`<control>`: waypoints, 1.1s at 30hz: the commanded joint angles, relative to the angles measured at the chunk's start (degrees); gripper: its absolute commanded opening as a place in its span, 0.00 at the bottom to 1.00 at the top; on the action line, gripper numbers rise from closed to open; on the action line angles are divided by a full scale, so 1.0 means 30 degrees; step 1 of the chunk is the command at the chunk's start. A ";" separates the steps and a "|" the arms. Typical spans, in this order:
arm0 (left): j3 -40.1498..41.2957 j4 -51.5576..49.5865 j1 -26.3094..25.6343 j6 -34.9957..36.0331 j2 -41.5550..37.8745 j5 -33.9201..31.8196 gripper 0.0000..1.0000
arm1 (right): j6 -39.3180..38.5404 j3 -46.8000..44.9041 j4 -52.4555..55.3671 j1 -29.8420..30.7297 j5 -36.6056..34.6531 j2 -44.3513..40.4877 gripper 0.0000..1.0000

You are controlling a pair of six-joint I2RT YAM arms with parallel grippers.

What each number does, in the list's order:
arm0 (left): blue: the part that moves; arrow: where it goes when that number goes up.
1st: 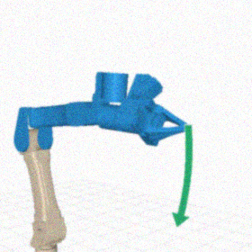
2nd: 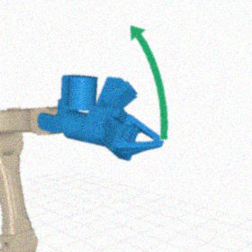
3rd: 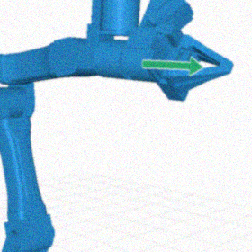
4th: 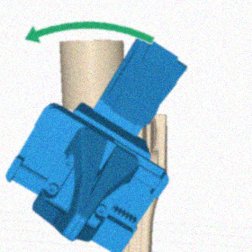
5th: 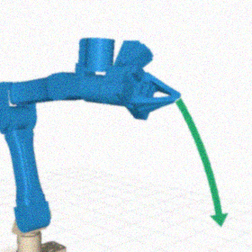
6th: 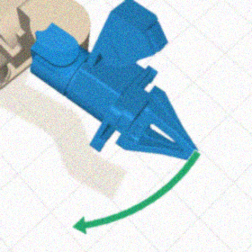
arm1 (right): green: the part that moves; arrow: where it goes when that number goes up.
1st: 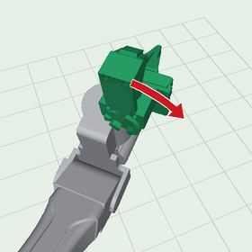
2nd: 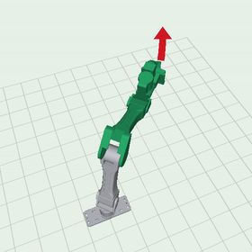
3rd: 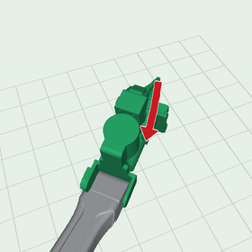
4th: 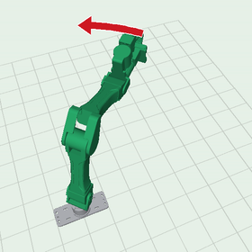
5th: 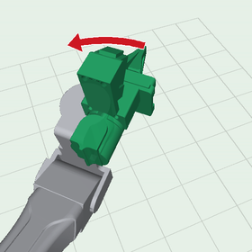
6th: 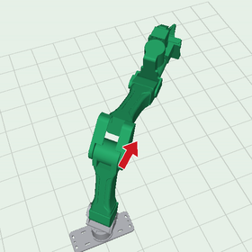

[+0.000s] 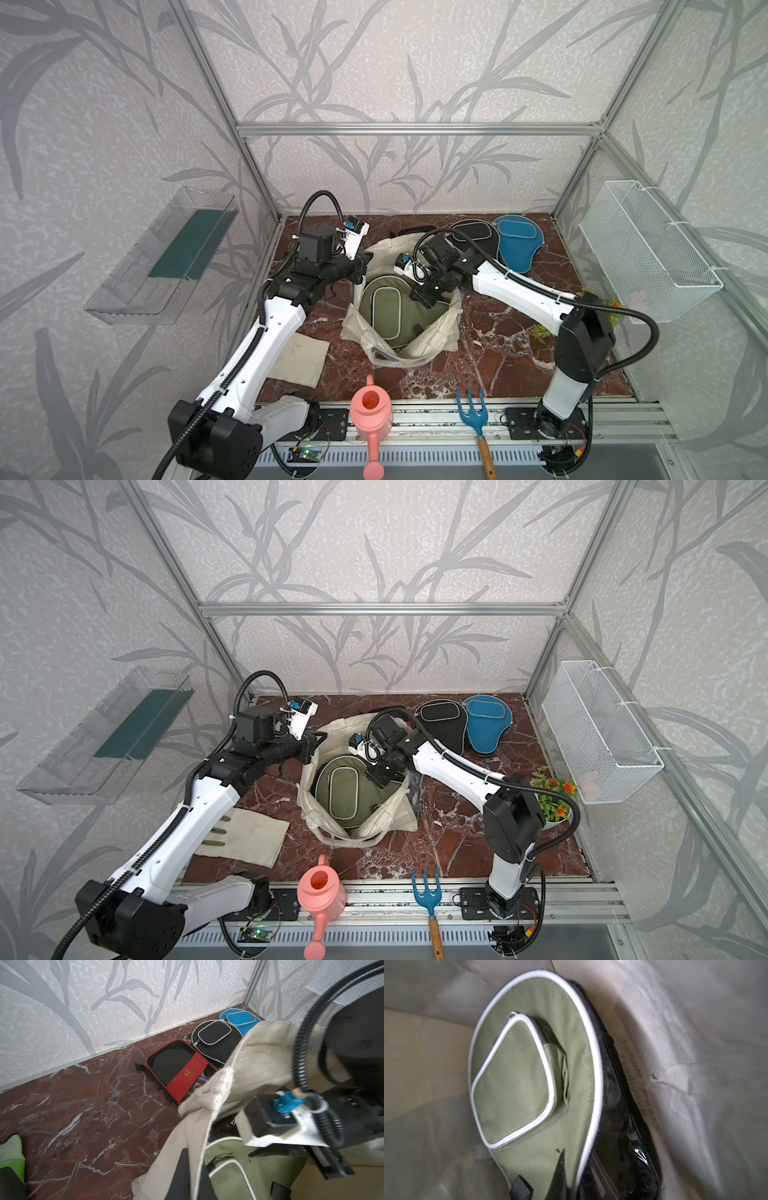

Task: Remove the ping pong set from the canvas bag
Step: Pick up the ping pong set from the canvas bag.

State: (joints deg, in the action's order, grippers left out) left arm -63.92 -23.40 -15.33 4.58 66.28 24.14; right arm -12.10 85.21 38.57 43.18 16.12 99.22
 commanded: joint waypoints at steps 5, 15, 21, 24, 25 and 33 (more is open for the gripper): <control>-0.0786 -0.0932 -0.0047 0.0526 -0.0347 -0.0777 0.00 | -0.1268 -0.0091 -0.0240 0.0431 -0.3451 -0.3342 0.00; -0.0862 -0.1106 -0.0065 0.0495 -0.0282 -0.0723 0.00 | -0.5339 -0.2034 -0.5681 0.2906 -1.3170 -0.5308 0.00; -0.0783 -0.0964 -0.0076 0.0359 -0.0159 -0.0651 0.00 | -0.6695 -0.4156 -0.7930 0.3535 -1.3960 -0.5573 0.00; -0.0724 -0.0789 -0.0102 0.0239 -0.0036 -0.0520 0.00 | -0.6640 -0.5286 -0.8255 0.3537 -1.4106 -0.5366 0.00; -0.0724 -0.0734 -0.0104 0.0189 0.0051 -0.0503 0.00 | -0.6510 -0.5625 -0.8256 0.3522 -1.3891 -0.5354 0.00; -0.0779 -0.0725 -0.0163 0.0173 0.0406 -0.0516 0.00 | -0.5827 -0.6791 -0.8097 0.3522 -1.2977 -0.5453 0.00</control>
State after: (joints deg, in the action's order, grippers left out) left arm -64.73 -24.45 -15.59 4.91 67.33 22.20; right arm -30.22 65.89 11.81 53.95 -22.46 84.18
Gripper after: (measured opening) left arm 0.065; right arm 0.087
